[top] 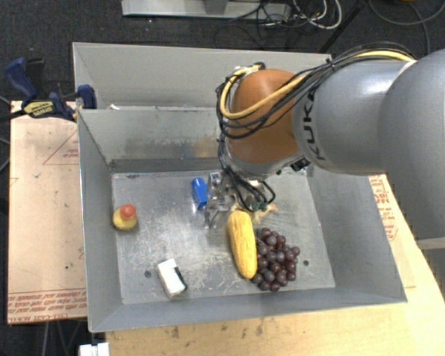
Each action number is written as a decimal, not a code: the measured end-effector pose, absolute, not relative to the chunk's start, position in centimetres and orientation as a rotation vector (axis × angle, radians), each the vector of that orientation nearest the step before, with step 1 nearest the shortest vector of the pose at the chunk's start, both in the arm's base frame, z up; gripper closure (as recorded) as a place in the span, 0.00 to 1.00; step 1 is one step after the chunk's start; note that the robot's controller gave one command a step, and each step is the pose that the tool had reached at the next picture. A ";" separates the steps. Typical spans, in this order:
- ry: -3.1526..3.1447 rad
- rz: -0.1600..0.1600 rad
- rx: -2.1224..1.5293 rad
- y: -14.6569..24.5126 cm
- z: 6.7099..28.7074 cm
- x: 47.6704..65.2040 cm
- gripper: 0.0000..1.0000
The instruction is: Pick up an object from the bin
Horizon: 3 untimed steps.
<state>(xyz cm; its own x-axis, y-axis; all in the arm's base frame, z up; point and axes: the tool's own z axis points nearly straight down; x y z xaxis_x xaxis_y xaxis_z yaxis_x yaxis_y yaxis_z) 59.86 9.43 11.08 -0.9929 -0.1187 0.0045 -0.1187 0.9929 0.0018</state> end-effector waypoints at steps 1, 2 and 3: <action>-3.136 -0.002 0.361 6.9 12.4 56.3 1.00; -3.100 0.000 0.424 7.5 14.2 56.1 1.00; -3.123 -0.006 0.397 5.1 17.7 55.1 1.00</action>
Offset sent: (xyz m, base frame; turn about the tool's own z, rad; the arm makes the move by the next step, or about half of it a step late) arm 0.0059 0.0171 0.1174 -0.1592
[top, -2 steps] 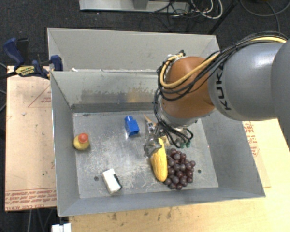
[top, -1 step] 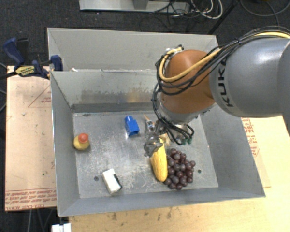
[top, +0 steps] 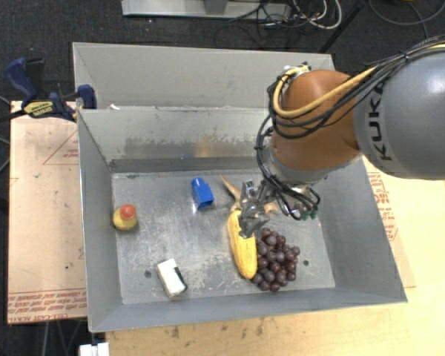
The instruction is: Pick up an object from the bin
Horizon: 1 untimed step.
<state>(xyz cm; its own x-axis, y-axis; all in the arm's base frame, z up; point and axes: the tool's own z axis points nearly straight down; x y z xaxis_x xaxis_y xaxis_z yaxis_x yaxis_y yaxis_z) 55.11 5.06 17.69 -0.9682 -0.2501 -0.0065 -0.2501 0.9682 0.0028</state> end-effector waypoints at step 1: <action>3.125 -0.001 -0.370 3.6 22.1 54.8 1.00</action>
Offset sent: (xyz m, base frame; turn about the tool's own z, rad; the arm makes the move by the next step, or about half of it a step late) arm -0.0259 0.0557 -0.0374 -0.0745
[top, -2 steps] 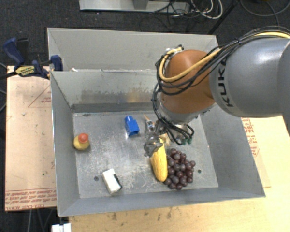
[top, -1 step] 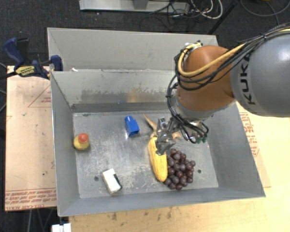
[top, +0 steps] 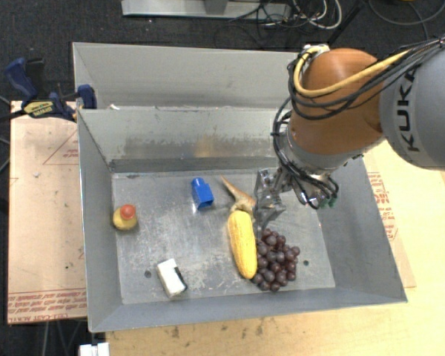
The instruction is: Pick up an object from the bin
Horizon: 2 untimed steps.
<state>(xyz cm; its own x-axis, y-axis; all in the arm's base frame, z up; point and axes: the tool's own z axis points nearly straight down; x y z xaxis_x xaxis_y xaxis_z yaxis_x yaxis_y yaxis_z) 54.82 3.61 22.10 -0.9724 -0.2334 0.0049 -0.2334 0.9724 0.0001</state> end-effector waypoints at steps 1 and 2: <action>-3.106 -0.002 0.502 10.0 14.8 52.9 0.00; -3.097 -0.004 0.514 10.8 13.8 52.4 0.00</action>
Offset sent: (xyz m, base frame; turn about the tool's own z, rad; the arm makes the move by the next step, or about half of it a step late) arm 0.0000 0.0000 0.0000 0.0000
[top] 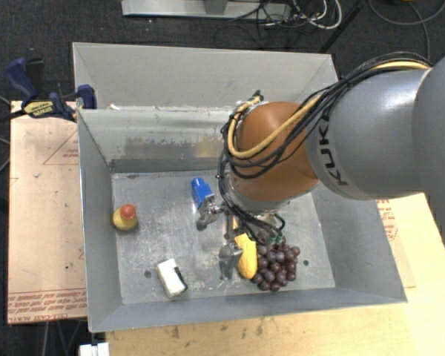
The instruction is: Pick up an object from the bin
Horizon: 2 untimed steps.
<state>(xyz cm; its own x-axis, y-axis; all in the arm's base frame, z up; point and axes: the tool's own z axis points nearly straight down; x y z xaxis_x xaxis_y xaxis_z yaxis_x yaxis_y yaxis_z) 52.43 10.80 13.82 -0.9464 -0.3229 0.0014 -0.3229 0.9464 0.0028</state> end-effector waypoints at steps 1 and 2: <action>-3.048 -0.005 0.774 8.9 13.1 52.3 0.00; -2.958 0.000 1.062 6.6 10.9 52.4 0.00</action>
Offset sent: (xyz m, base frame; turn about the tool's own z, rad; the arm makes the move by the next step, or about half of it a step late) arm 0.0003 -0.0665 -0.0682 -0.1696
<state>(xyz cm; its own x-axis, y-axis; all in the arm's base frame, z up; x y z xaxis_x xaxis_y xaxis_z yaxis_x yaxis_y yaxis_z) 52.40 6.58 10.87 -0.7716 -0.6360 -0.0011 -0.6360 0.7716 -0.0004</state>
